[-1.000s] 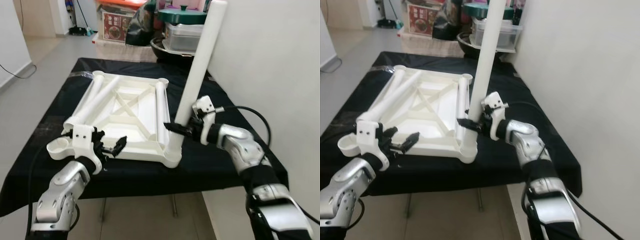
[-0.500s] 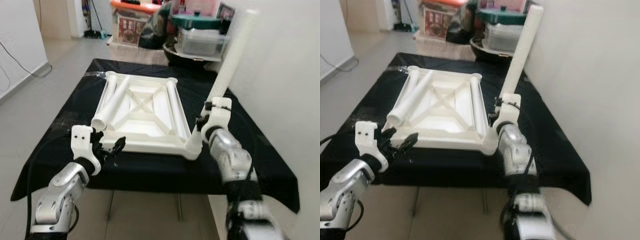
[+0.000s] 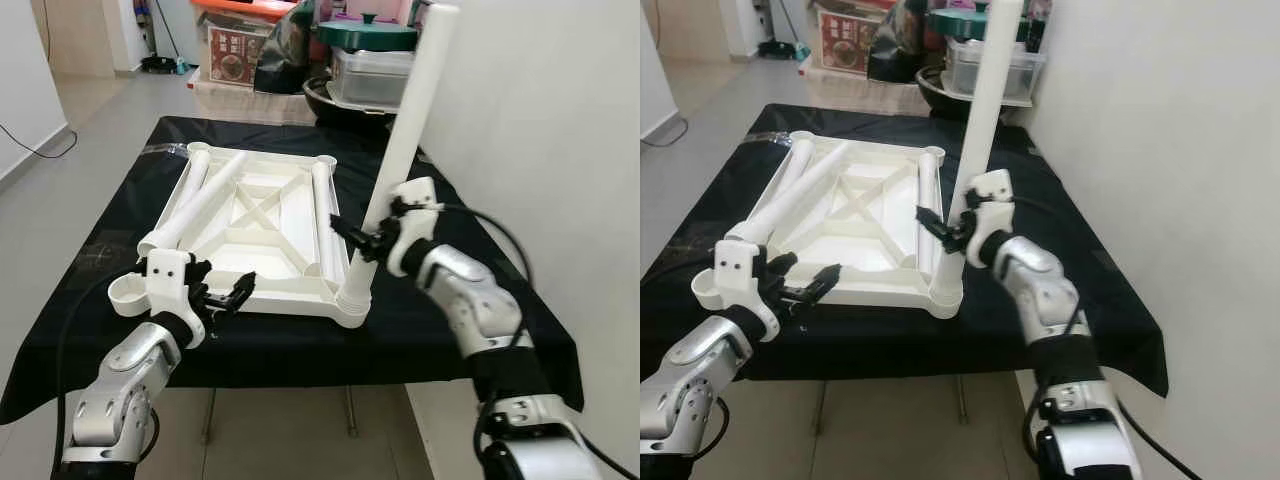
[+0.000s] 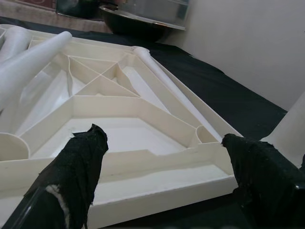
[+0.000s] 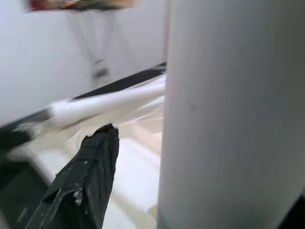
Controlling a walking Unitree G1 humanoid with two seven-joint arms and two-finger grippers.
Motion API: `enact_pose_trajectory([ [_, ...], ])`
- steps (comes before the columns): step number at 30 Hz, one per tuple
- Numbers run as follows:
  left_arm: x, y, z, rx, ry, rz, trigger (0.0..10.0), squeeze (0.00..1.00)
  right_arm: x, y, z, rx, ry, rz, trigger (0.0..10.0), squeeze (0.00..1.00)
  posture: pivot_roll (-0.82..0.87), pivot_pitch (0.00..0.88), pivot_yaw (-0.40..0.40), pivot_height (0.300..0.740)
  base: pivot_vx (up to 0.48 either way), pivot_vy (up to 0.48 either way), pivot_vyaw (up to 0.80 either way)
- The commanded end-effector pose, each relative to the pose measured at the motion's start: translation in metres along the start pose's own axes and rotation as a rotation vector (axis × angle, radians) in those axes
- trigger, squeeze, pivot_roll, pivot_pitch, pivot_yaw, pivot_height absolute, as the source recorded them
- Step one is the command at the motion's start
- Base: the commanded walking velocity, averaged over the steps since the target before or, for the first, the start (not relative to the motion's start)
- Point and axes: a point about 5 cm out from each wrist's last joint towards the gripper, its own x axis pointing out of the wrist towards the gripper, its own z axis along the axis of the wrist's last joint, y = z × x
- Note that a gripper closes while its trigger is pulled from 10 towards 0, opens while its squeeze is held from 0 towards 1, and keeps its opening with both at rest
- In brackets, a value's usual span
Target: Building children table
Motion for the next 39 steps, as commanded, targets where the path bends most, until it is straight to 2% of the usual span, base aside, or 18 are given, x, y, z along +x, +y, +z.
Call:
enact_pose_trajectory([
  [1,0.002,-0.002,-0.005,-0.007,0.016,-0.009,10.0,0.0,0.001,0.0,-0.01,-0.02,0.057,0.068,10.0,0.0,0.12,0.0,-0.142,0.74,0.0,0.0,0.0],
  [2,0.002,-0.002,-0.005,-0.007,0.015,-0.01,10.0,0.0,0.004,-0.005,-0.023,-0.029,0.136,0.078,4.7,0.0,0.13,0.0,-0.148,0.74,0.0,0.0,0.0],
  [3,0.002,-0.002,-0.005,-0.007,0.015,-0.01,10.0,0.0,0.004,-0.005,-0.023,-0.029,0.136,0.078,4.7,0.0,0.13,0.0,-0.148,0.74,0.0,0.0,0.0],
  [4,0.002,-0.002,-0.005,-0.007,0.016,-0.009,10.0,0.0,0.008,-0.007,-0.026,-0.028,0.157,0.048,0.0,0.0,0.13,0.0,-0.148,0.74,0.0,0.0,0.0],
  [8,0.002,-0.002,-0.005,-0.005,0.016,-0.007,10.0,0.0,0.016,-0.019,-0.031,0.001,0.202,-0.135,0.0,0.0,0.14,0.0,-0.155,0.74,0.0,0.0,0.0],
  [12,0.001,-0.002,-0.005,-0.002,0.016,-0.004,10.0,0.0,0.013,-0.039,-0.033,0.079,0.218,-0.477,0.0,0.0,0.15,0.0,-0.161,0.74,0.0,0.0,0.0],
  [13,0.0,-0.002,-0.005,-0.001,0.016,-0.002,10.0,0.0,0.005,-0.048,-0.036,0.165,0.205,-0.681,0.0,0.0,0.15,0.0,-0.162,0.74,0.0,0.0,0.0],
  [16,-0.001,-0.002,-0.004,-0.001,0.016,-0.001,10.0,0.0,-0.003,-0.052,-0.04,0.245,0.186,-0.849,0.0,0.0,0.16,0.0,-0.165,0.74,0.0,0.0,0.0],
  [18,-0.002,-0.001,-0.004,-0.001,0.016,0.001,10.0,0.0,-0.005,-0.045,-0.046,0.302,0.17,-0.925,0.0,0.0,0.16,0.0,-0.16,0.74,0.0,0.0,0.0],
  [20,-0.004,-0.001,-0.004,0.001,0.019,0.001,10.0,0.0,0.013,0.001,-0.049,0.331,0.155,-0.816,0.0,0.0,0.15,0.0,-0.147,0.74,0.0,0.0,0.0],
  [21,-0.004,-0.001,-0.004,0.002,0.02,0.0,10.0,0.0,0.022,0.024,-0.045,0.327,0.145,-0.714,10.0,0.0,0.15,0.0,-0.145,0.74,0.0,0.0,0.0],
  [26,-0.004,0.0,-0.004,0.003,0.024,-0.006,10.0,0.0,0.034,0.05,-0.025,0.279,0.047,-0.544,10.0,0.0,0.14,0.0,-0.134,0.74,0.0,0.0,0.0],
  [27,-0.003,0.0,-0.004,0.003,0.026,-0.01,10.0,0.0,0.034,0.048,-0.015,0.244,-0.003,-0.518,10.0,0.74,0.13,0.0,-0.127,0.74,0.0,0.0,0.0],
  [28,-0.003,0.0,-0.004,0.003,0.026,-0.01,10.0,0.0,0.034,0.048,-0.015,0.244,-0.003,-0.518,10.0,0.74,0.13,0.0,-0.127,0.74,0.0,0.0,0.0],
  [29,-0.002,0.001,-0.004,0.004,0.026,-0.017,10.0,0.0,0.031,0.026,0.001,0.147,-0.034,-0.482,10.0,0.0,0.13,0.0,-0.133,0.74,0.0,0.0,0.0],
  [32,-0.001,0.001,-0.004,0.004,0.026,-0.018,10.0,0.0,0.029,0.017,0.005,0.121,-0.03,-0.476,10.0,0.0,0.13,0.0,-0.133,0.74,0.0,0.0,0.0],
  [37,0.0,0.0,-0.004,0.0,0.021,-0.018,10.0,0.0,0.019,0.0,0.013,0.027,-0.041,-0.139,10.0,0.0,0.13,0.0,-0.141,0.74,0.0,0.0,0.0],
  [39,0.0,0.0,-0.004,0.0,0.021,-0.018,10.0,0.0,0.019,0.0,0.013,0.027,-0.041,-0.139,10.0,0.0,0.13,0.0,-0.141,0.74,0.0,0.0,0.0],
])
